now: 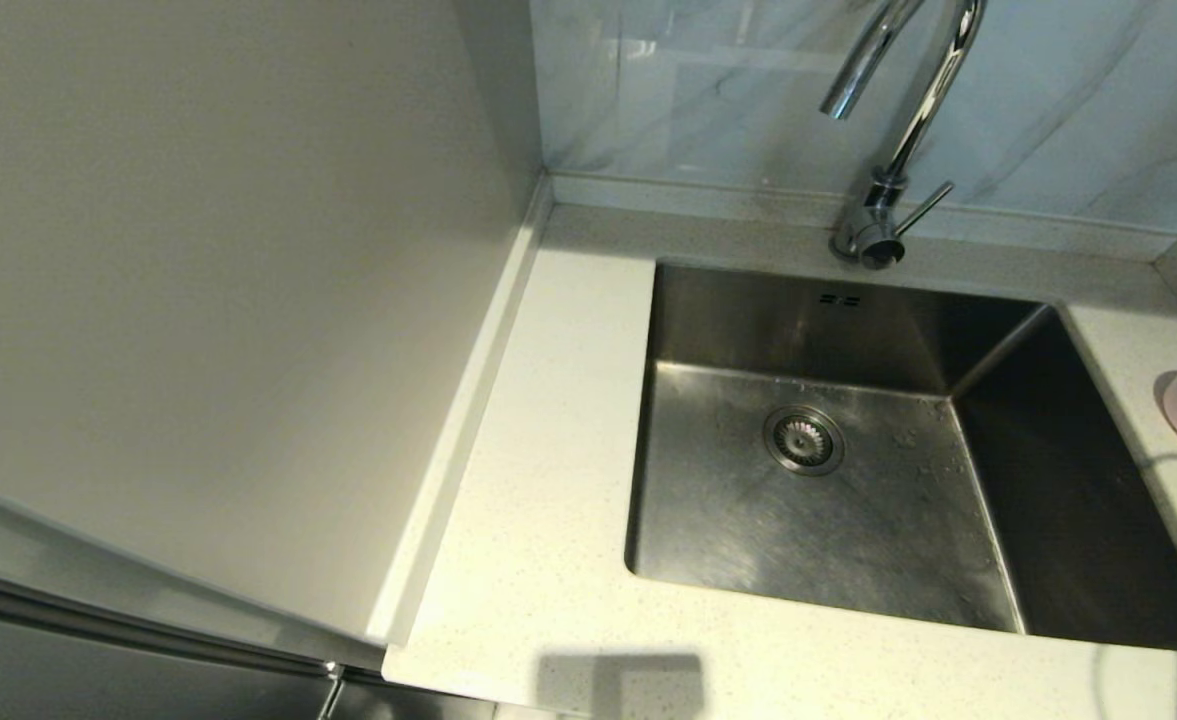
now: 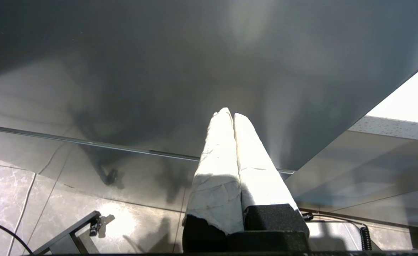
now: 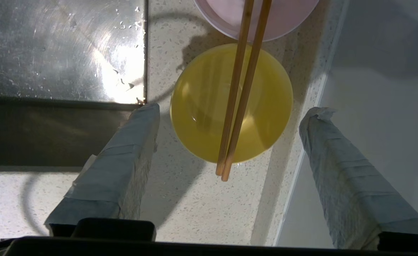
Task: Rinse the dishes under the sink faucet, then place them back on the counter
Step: Put the chopsticks into the sink
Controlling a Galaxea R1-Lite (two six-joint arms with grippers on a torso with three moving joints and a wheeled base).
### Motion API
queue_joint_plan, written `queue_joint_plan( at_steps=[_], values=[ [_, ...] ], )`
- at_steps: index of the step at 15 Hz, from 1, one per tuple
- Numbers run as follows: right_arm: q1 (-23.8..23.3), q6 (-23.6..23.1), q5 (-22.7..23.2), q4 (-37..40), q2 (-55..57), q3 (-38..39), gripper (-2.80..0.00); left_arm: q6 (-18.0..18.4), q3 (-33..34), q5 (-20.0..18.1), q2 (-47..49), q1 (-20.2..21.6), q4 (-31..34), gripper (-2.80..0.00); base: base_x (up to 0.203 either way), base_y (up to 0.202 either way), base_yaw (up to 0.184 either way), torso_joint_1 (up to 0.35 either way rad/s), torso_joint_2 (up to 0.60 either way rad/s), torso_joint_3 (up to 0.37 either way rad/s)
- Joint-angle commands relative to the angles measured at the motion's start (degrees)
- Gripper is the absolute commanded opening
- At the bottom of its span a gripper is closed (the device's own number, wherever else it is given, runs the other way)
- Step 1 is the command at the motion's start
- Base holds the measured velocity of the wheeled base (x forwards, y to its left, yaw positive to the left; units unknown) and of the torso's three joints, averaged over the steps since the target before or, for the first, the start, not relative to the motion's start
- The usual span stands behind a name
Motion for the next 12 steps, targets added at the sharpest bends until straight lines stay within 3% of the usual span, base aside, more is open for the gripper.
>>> queue_joint_plan(
  at_steps=[1, 12],
  values=[
    [0.5, -0.3, 0.2, 0.4, 1.0, 0.3, 0.0, 0.0, 0.0, 0.0, -0.2, 0.1, 0.0, -2.8, 0.0, 0.0, 0.0, 0.0, 0.0, 0.0],
    [0.9, -1.7, -0.2, 0.5, 6.5, 1.2, 0.0, 0.0, 0.0, 0.0, -0.2, 0.1, 0.0, -2.8, 0.0, 0.0, 0.0, 0.0, 0.0, 0.0]
  ],
)
